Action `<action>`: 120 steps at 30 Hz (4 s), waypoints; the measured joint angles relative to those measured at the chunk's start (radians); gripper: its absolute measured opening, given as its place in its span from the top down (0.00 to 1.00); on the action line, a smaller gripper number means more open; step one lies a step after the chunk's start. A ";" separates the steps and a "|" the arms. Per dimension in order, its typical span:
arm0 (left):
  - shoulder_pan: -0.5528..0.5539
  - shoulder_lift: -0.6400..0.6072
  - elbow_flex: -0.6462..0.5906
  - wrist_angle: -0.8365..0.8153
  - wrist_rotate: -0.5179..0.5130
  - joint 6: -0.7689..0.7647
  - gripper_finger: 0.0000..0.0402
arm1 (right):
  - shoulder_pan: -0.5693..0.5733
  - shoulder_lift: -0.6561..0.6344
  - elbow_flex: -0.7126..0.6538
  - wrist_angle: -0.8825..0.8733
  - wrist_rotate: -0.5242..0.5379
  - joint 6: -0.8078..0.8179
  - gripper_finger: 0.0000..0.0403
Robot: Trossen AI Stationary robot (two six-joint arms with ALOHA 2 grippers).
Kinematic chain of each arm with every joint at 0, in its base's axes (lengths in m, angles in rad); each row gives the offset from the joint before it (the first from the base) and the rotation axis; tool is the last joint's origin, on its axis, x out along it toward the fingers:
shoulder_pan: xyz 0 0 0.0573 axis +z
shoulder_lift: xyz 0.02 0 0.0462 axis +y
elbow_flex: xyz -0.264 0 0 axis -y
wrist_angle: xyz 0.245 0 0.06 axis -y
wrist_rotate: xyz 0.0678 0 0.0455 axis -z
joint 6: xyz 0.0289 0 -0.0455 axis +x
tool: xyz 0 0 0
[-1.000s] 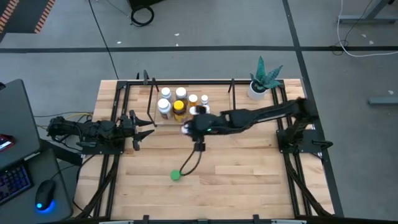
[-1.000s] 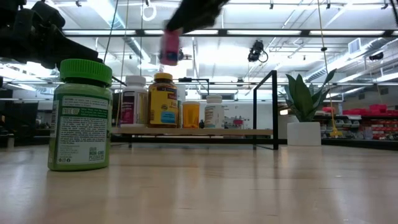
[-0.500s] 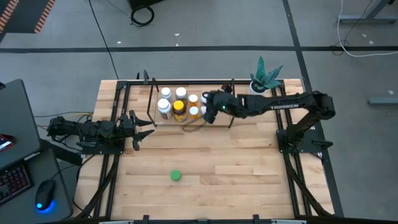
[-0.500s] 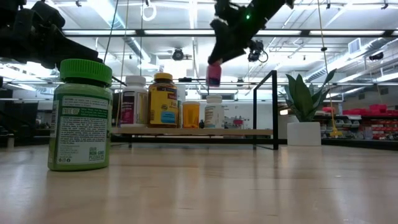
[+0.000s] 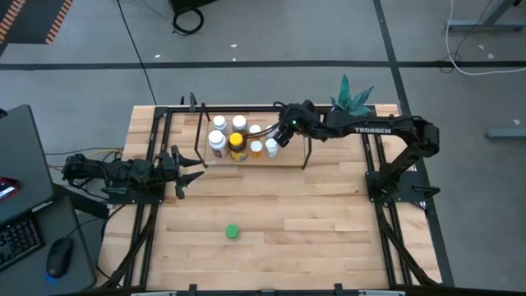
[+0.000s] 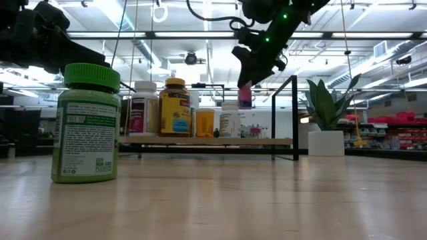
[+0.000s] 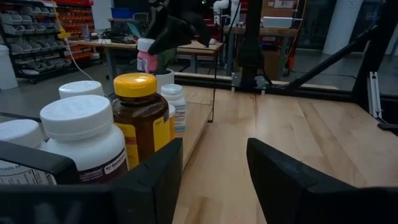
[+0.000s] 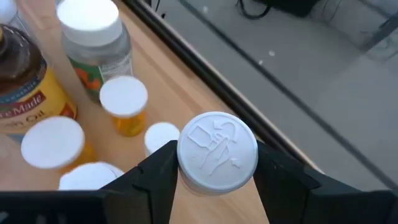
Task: Pick and place medicine bottles onto shelf by color
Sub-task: Put the pink bottle on the shelf, then put the green bottle on the shelf
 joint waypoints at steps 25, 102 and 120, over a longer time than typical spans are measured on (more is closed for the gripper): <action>0.000 0.000 0.000 0.002 0.000 -0.001 0.54 | -0.059 0.213 0.259 -0.306 -0.084 0.046 0.51; 0.000 0.000 0.000 0.000 0.000 0.000 0.55 | -0.160 0.246 0.259 -0.403 -0.333 -0.365 0.46; 0.000 0.000 0.000 0.001 0.000 0.000 0.54 | -0.142 0.245 0.322 -0.488 -0.330 -0.328 0.44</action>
